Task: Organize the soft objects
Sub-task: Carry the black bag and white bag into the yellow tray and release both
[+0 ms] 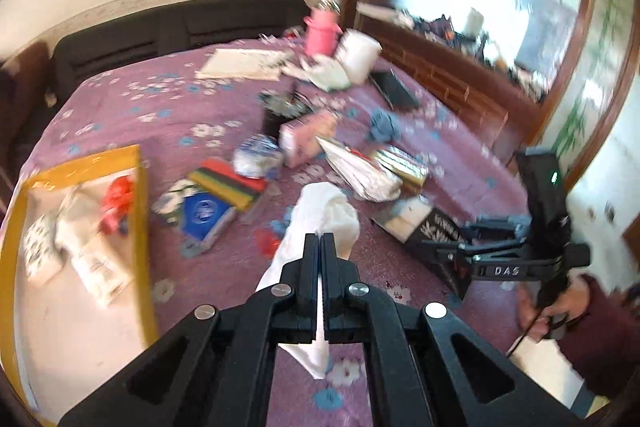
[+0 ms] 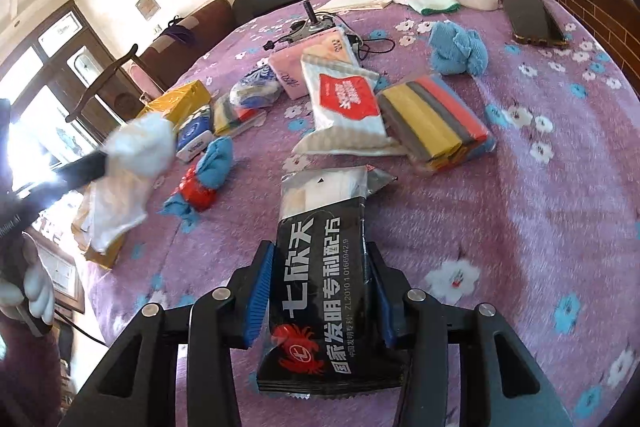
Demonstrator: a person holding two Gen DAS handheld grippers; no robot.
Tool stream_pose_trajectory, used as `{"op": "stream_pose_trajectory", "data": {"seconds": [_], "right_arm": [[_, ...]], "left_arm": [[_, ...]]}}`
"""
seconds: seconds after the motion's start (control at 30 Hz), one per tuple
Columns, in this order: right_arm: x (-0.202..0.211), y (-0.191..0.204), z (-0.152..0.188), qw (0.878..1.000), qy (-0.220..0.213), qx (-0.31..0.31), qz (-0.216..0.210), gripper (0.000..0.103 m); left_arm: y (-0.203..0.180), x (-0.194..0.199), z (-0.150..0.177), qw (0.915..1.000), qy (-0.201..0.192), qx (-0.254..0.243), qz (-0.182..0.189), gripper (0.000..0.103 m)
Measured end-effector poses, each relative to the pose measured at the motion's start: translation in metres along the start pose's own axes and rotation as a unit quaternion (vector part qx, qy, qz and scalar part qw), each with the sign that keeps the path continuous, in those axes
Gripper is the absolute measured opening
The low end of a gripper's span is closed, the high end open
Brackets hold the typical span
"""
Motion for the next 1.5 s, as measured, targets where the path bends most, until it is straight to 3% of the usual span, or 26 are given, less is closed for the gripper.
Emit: {"op": "stream_pose_trajectory", "data": {"seconds": [0.13,0.37,0.7,0.87,0.93,1.0,1.1,1.27,1.5], "right_arm": [[0.008,0.016,-0.007,1.0,-0.008,0.001,-0.015,0.047],[0.007,0.073,-0.032,0.998,-0.015,0.036,-0.054,0.047],[-0.049,0.189,-0.063,0.989,0.016,0.108,-0.098,0.047],[-0.098,0.247,-0.073,0.982,0.055,0.115,-0.136,0.047],[-0.123,0.266,-0.071,0.979,0.079,0.115,-0.146,0.048],[-0.148,0.281,-0.066,0.976,0.107,0.12,-0.148,0.048],[-0.184,0.295,-0.058,0.97,0.148,0.137,-0.133,0.048],[-0.219,0.311,-0.067,0.969,0.155,0.17,-0.088,0.047],[-0.255,0.308,-0.087,0.971,0.153,0.178,-0.048,0.048]], "left_arm": [[0.035,0.039,-0.001,0.9984,-0.037,0.042,-0.01,0.001],[0.112,0.084,0.01,0.9881,-0.069,0.112,-0.081,0.001],[0.222,0.057,0.022,0.9666,-0.021,0.198,-0.161,0.001],[0.271,0.033,0.031,0.9435,0.009,0.258,-0.208,0.002],[0.273,0.035,0.036,0.9412,0.007,0.268,-0.205,0.012],[0.265,0.046,0.039,0.9448,-0.01,0.263,-0.195,0.037],[0.253,0.072,0.044,0.9467,-0.038,0.254,-0.194,0.054],[0.243,0.115,0.063,0.944,-0.074,0.259,-0.19,0.061],[0.235,0.133,0.083,0.9422,-0.076,0.261,-0.197,0.061]]}}
Point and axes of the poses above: each gripper's, at about its wrist camera, not at the fingertips, and x roughly against the way its jaws point, y to its left, z to its underside, the point moved 2 cm from there along -x, roughly the way its jaws point, and after that the axes turned 6 degrees about -y, right-handed, at the moved point
